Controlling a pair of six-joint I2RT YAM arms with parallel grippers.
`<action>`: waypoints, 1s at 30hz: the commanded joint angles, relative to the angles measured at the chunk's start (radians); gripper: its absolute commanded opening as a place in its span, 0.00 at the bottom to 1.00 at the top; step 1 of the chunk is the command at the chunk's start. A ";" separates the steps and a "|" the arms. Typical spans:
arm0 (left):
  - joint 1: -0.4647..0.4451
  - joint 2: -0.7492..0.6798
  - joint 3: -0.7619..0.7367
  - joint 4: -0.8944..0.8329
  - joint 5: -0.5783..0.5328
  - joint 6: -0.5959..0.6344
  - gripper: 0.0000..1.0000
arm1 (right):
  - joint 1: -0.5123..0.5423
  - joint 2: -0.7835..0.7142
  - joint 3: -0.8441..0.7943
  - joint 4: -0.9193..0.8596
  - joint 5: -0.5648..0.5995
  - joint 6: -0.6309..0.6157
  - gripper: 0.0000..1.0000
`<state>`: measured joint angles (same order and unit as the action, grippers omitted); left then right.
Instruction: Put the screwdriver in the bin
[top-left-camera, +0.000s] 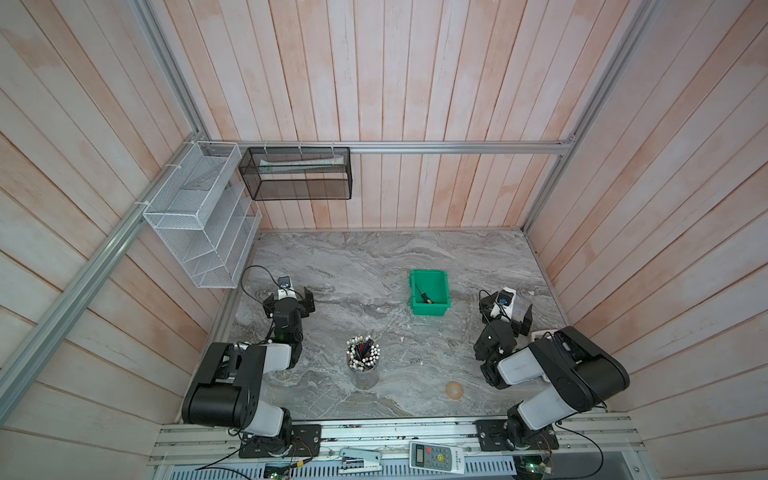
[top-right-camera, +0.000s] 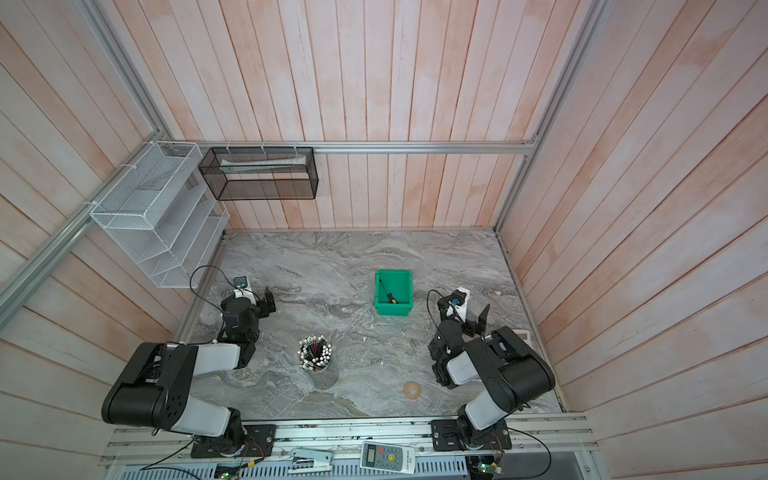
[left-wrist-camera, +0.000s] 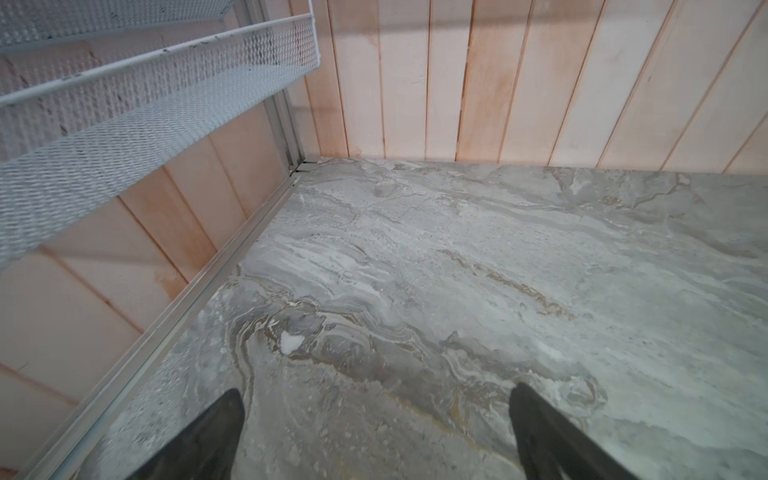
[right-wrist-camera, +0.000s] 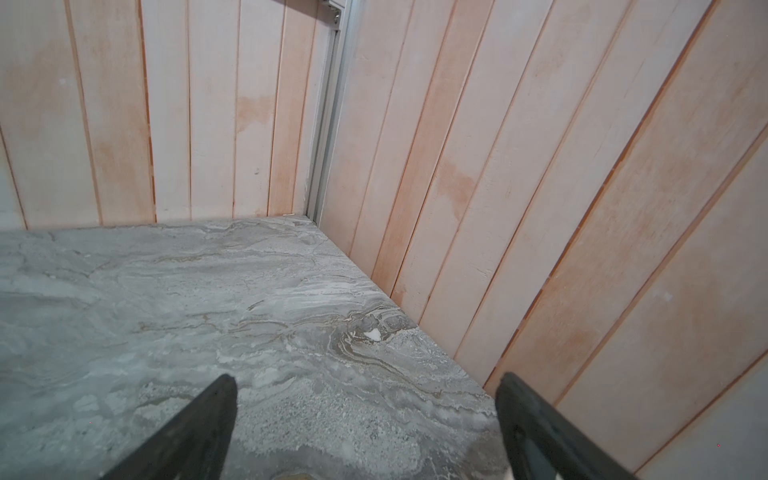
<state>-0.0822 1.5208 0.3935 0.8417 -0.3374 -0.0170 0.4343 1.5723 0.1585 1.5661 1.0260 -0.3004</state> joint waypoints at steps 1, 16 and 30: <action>0.015 0.001 0.018 0.046 0.066 0.011 1.00 | 0.024 -0.018 -0.036 0.307 -0.068 -0.060 0.98; 0.041 -0.019 -0.088 0.208 0.125 -0.006 1.00 | 0.020 0.041 -0.085 0.307 -0.119 0.009 0.98; 0.055 0.022 -0.123 0.296 0.152 -0.012 1.00 | -0.123 -0.010 -0.104 0.193 -0.230 0.187 0.98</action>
<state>-0.0307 1.5429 0.2733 1.1236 -0.2047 -0.0227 0.3378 1.5959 0.0650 1.6238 0.8448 -0.1997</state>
